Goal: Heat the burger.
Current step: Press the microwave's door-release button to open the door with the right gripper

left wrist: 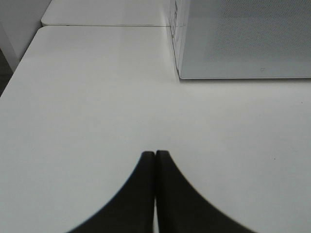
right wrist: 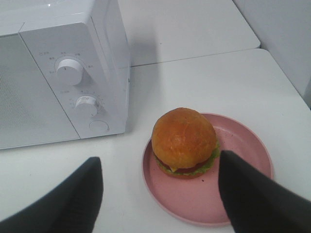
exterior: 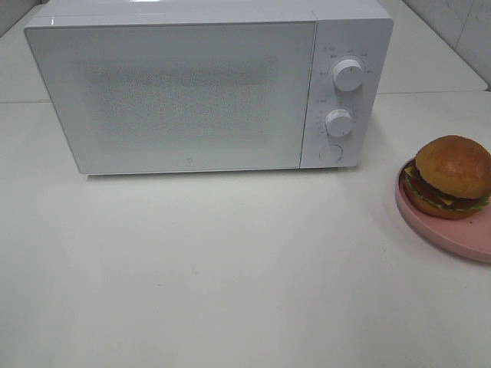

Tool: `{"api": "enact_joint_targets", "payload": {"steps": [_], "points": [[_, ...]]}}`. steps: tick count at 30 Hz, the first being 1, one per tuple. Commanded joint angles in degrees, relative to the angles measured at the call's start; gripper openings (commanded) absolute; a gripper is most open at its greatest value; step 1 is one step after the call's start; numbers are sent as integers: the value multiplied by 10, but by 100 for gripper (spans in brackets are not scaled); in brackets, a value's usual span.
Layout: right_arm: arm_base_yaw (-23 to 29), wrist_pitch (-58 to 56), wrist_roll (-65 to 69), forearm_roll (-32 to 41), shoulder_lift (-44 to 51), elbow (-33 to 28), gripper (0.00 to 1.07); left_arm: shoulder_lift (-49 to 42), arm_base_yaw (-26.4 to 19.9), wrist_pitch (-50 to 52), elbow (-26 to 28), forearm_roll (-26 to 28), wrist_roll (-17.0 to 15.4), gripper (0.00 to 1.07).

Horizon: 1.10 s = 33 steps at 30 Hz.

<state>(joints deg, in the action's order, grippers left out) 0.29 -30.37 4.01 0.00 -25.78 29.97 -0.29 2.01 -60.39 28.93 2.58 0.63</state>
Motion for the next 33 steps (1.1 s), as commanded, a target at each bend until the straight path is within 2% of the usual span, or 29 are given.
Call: {"api": "enact_joint_targets", "payload": {"steps": [1,3,9,11,24,27,28,30,31,33], "points": [[-2,37,-7,0,-33,3,64,-11,-1,8,-1,2,1,0],[-2,69,-7,0,-89,3,64,-11,-1,8,-1,2,1,0],[-2,111,-7,0,-143,3,63,-11,-1,8,-1,2,1,0],[-2,163,-7,0,-195,3,63,-11,-1,8,-1,2,1,0],[-1,273,-7,0,-323,3,63,-11,-1,8,-1,2,1,0],[21,289,-7,0,-347,3,63,-11,-1,8,-1,2,1,0],[50,304,-7,0,-363,3,63,-11,-1,8,-1,2,1,0],[67,313,-7,0,-373,3,63,-11,-1,8,-1,2,1,0],[97,330,-5,0,-390,3,63,-11,-1,8,-1,2,1,0],[114,340,-2,0,-399,3,63,-11,-1,8,-1,2,1,0]]}}
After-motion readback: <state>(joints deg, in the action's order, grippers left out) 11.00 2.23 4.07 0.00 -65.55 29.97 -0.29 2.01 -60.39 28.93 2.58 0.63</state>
